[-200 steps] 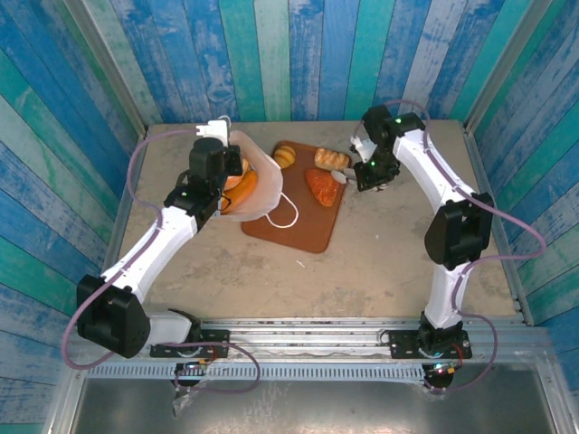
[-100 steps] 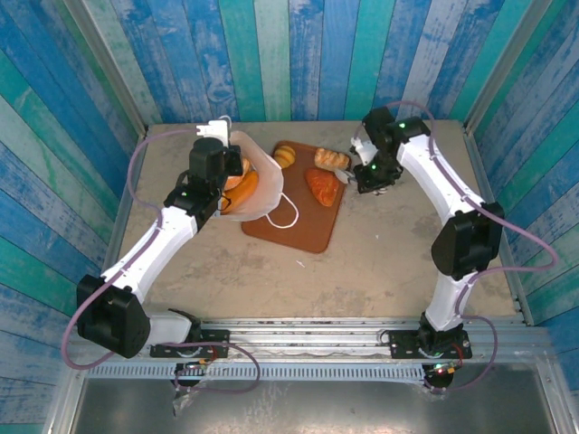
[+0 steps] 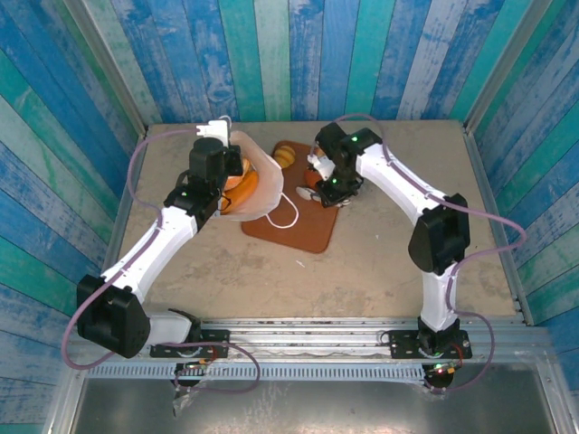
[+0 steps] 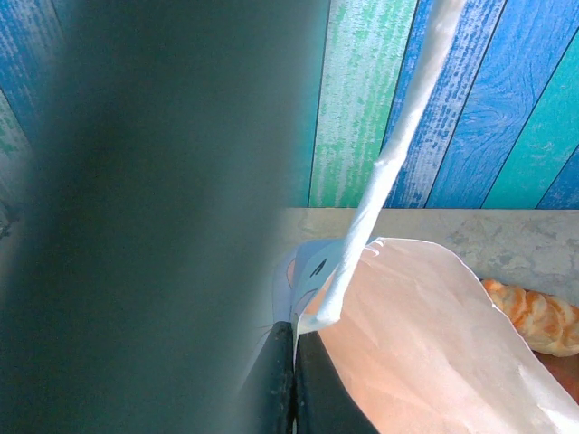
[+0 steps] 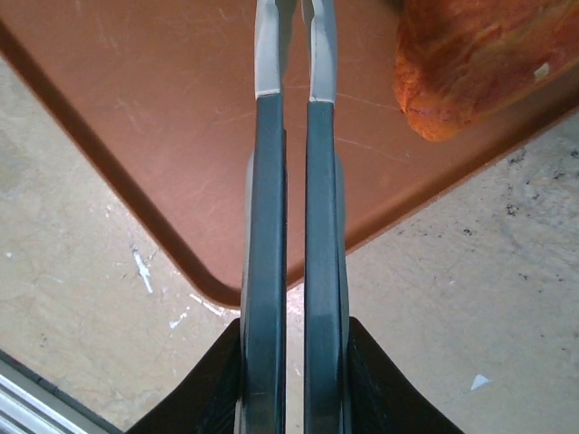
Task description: Take the fake bread out of the paper bag
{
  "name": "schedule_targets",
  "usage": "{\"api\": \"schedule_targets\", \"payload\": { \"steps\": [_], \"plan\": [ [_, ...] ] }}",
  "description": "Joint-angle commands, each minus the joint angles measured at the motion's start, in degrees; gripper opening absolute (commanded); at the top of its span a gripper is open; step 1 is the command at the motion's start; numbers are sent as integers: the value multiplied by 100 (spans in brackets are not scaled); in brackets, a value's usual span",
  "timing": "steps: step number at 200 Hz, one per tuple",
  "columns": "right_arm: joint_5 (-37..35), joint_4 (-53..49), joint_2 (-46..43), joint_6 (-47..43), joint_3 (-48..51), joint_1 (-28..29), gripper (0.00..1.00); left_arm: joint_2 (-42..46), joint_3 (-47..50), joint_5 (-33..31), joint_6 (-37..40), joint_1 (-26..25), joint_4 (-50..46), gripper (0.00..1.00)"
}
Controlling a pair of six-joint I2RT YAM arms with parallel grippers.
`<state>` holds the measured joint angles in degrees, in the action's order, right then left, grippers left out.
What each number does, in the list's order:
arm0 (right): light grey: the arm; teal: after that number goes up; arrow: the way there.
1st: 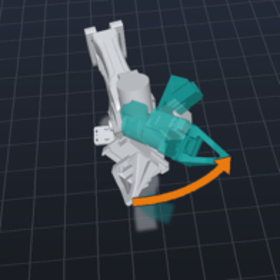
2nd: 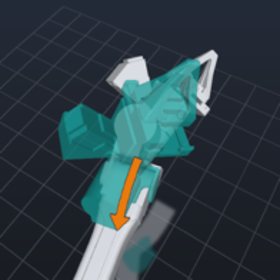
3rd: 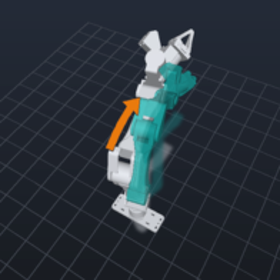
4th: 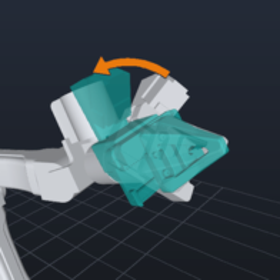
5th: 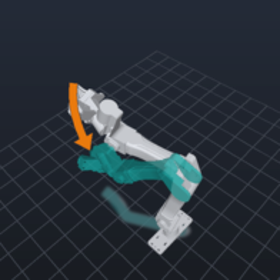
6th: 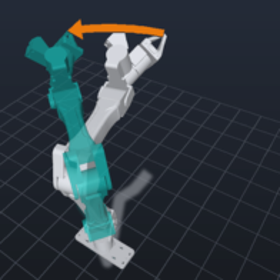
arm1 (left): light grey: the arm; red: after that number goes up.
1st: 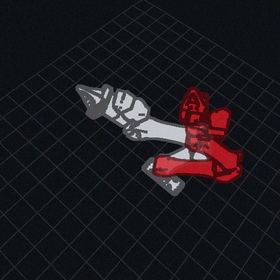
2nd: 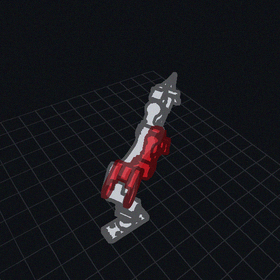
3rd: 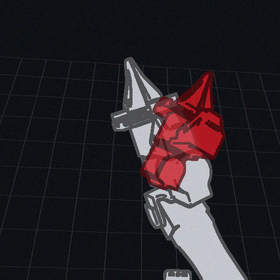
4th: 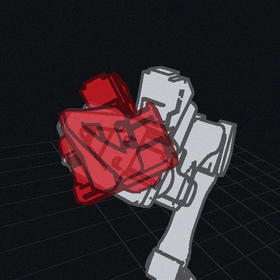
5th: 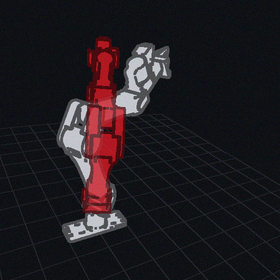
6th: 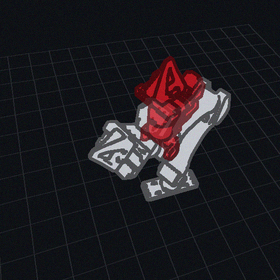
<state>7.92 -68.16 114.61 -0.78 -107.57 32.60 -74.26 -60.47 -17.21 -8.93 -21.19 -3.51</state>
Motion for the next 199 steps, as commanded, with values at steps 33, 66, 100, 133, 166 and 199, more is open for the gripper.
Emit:
{"api": "schedule_targets", "payload": {
  "steps": [33,66,100,133,166,199],
  "plan": [
    [-260,-146,295,78,-139,-39,27,263,-18,-30,-41,18,388,1],
    [-368,-214,370,86,-183,-118,27,263,-44,-12,-38,18,404,1],
    [-491,-250,343,106,-212,-201,27,267,-66,-2,-31,18,404,1],
    [-585,-291,330,121,-219,-257,27,268,-70,5,-32,19,409,1],
    [-589,-301,261,139,-238,-272,27,270,-70,2,-34,18,404,1],
    [-578,-294,277,121,-251,-283,27,265,-53,3,-30,23,399,1]
  ]
}}
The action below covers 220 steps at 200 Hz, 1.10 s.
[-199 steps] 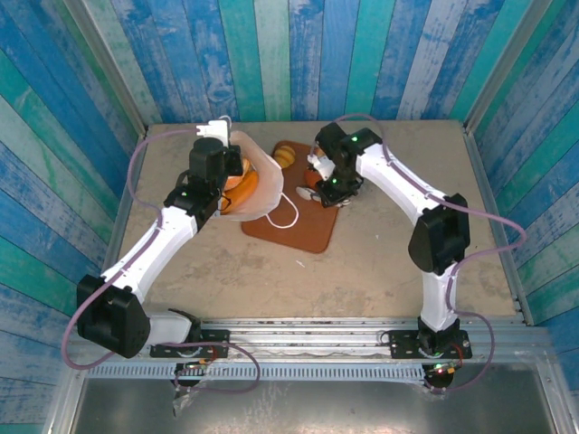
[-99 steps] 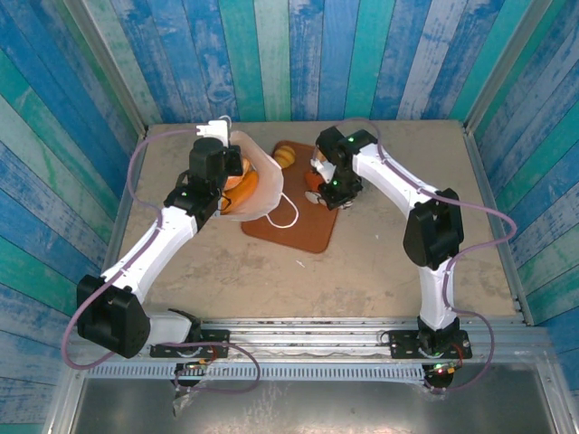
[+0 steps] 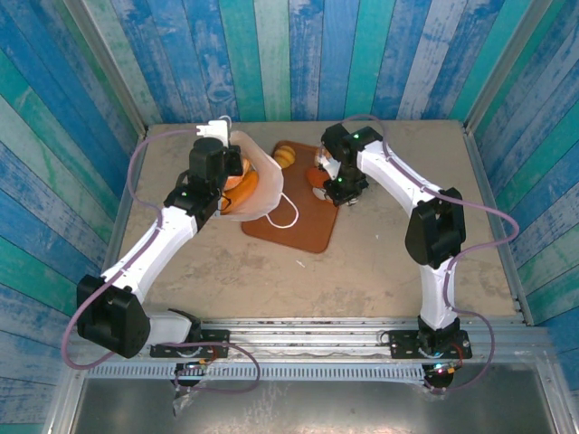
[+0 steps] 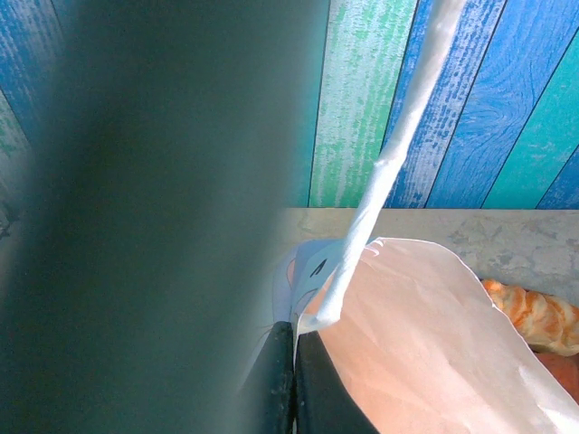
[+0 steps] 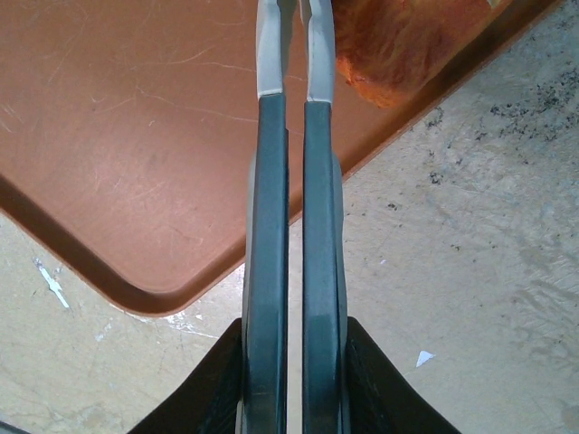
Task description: Take the fake bread out of the paper bag
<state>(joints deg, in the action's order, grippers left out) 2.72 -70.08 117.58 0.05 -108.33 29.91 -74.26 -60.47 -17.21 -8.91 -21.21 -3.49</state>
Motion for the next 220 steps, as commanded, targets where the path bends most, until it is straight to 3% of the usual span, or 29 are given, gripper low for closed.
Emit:
{"api": "schedule_targets", "payload": {
  "steps": [1,88,185,220],
  "plan": [
    [-55,-102,-18,38,-177,-13,27,264,-53,1,-32,27,399,1],
    [283,-41,-119,58,-275,23,27,283,-9,34,69,22,331,1],
    [245,150,-1940,566,430,87,29,424,272,257,233,20,331,1],
    [649,456,-2742,856,843,146,31,448,248,431,240,24,301,1]
  ]
}}
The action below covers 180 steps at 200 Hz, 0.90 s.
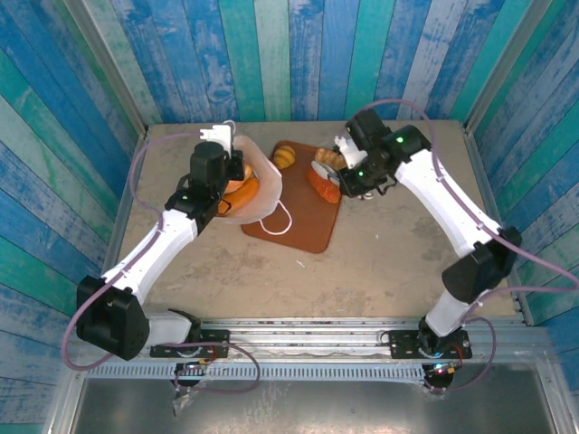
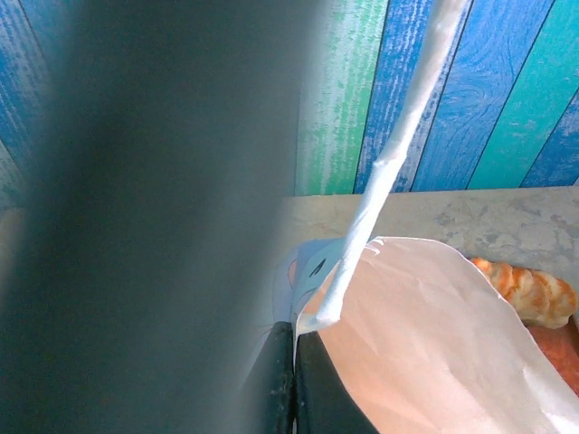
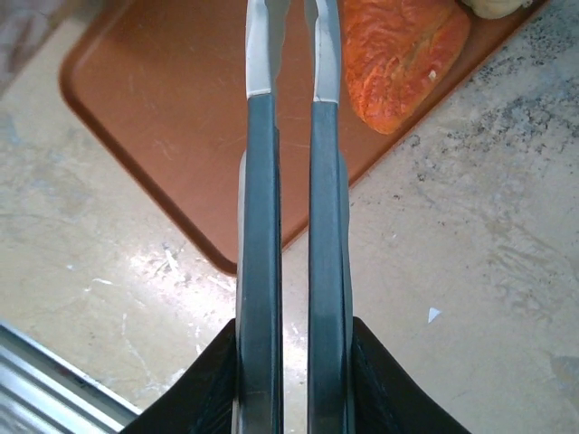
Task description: Take the fake bread out of the paper bag
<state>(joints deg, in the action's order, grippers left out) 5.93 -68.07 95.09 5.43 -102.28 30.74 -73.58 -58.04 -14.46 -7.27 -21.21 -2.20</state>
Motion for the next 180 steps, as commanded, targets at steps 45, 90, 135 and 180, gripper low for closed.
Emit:
{"api": "schedule_targets", "payload": {
  "steps": [45,90,135,180],
  "plan": [
    [782,799,-1295,628,728,630,33,371,-45,101,163,3,13,1],
    [862,1067,-1426,914,921,1096,34,418,-40,75,252,-17,-9,1],
    [1065,1306,-1081,1019,922,1423,34,376,-6,75,244,-32,61,1],
    [1438,1506,-453,1055,730,1675,37,345,20,110,322,-50,114,1]
  ]
}}
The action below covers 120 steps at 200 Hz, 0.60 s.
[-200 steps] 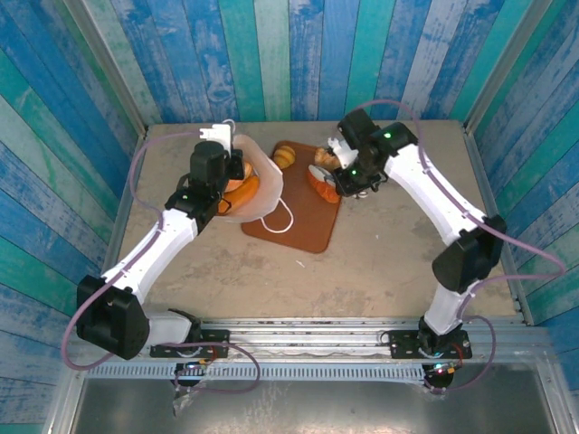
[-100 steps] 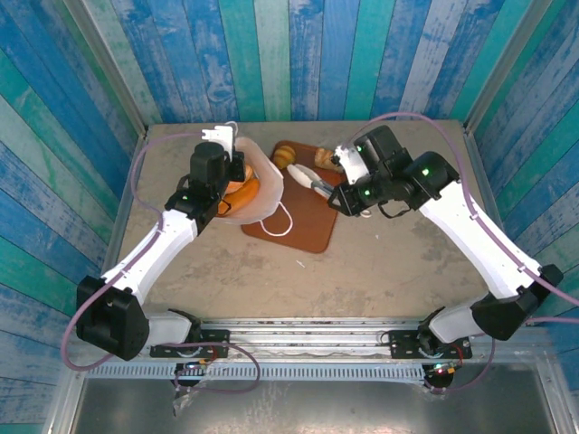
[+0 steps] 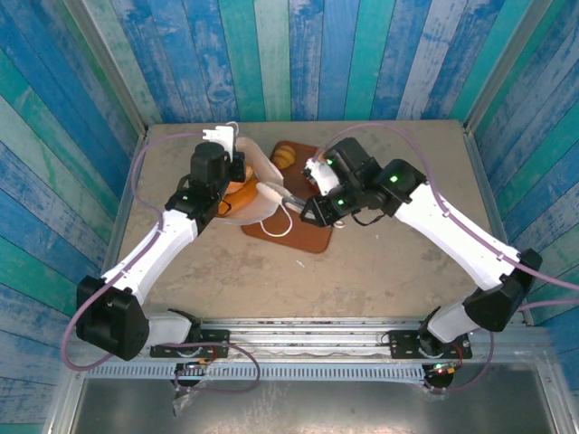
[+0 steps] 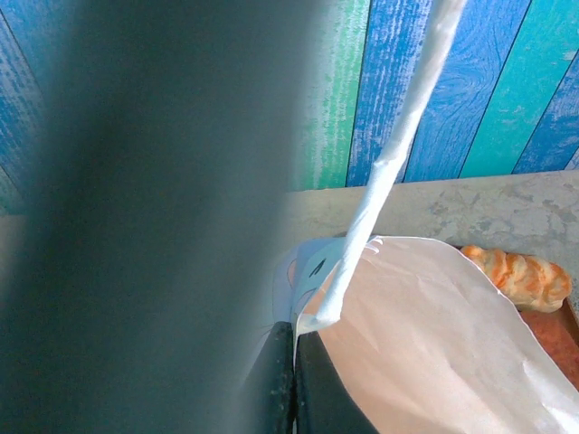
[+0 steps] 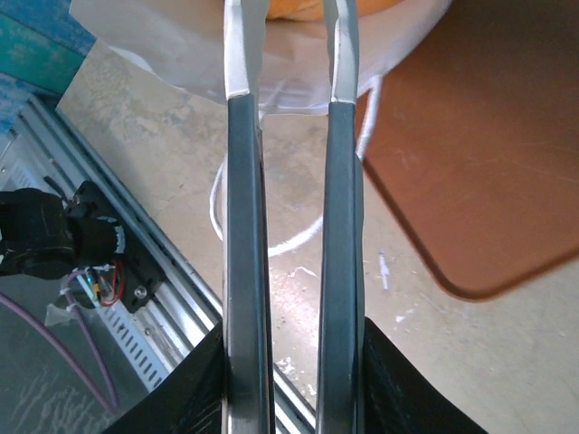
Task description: Take the fake bread out of the paper bag
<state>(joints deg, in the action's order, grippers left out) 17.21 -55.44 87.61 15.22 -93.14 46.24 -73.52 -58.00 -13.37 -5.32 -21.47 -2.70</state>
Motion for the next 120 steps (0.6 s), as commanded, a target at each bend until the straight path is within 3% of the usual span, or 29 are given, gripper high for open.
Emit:
{"api": "schedule_targets", "payload": {
  "steps": [1,120],
  "plan": [
    [309,248,310,77,-185,128,37,338,16,1,132,-28,164,1],
    [137,510,1455,408,-471,139,42,716,745,414,482,-190,781,1]
  ]
}}
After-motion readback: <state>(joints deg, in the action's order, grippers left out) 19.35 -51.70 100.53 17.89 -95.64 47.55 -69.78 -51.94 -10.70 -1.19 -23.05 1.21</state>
